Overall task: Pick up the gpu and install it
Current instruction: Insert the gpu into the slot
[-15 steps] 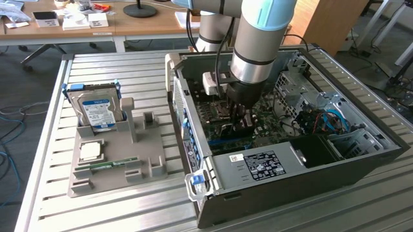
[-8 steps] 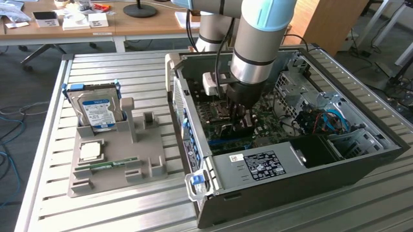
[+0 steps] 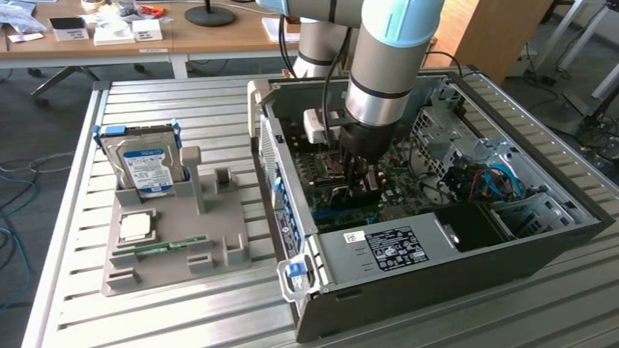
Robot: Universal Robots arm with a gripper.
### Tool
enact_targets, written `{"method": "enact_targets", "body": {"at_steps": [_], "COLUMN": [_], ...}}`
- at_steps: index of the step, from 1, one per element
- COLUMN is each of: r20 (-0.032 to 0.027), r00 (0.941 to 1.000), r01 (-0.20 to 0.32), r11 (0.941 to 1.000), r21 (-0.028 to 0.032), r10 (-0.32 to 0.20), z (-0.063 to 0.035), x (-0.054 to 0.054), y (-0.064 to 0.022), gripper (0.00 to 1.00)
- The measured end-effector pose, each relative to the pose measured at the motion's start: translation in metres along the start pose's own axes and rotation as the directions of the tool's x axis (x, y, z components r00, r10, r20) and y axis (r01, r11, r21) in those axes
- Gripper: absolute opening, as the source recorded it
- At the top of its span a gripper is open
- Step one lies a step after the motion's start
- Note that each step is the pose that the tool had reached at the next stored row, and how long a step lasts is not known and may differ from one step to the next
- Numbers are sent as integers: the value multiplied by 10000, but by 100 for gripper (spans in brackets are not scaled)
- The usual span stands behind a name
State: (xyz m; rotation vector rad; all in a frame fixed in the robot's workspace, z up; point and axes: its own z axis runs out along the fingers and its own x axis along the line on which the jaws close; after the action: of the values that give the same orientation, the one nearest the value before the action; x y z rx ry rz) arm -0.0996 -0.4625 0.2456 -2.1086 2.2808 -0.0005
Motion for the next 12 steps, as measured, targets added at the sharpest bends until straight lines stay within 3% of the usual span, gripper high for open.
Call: {"method": "enact_targets", "body": {"at_steps": [12], "r20": [5], "r00": [9999], "r01": [112], "r11": [9999], "r21": [-2], "r10": [-112], "z": [-3], "x": [-1], "y": [-2], "gripper": [27]}}
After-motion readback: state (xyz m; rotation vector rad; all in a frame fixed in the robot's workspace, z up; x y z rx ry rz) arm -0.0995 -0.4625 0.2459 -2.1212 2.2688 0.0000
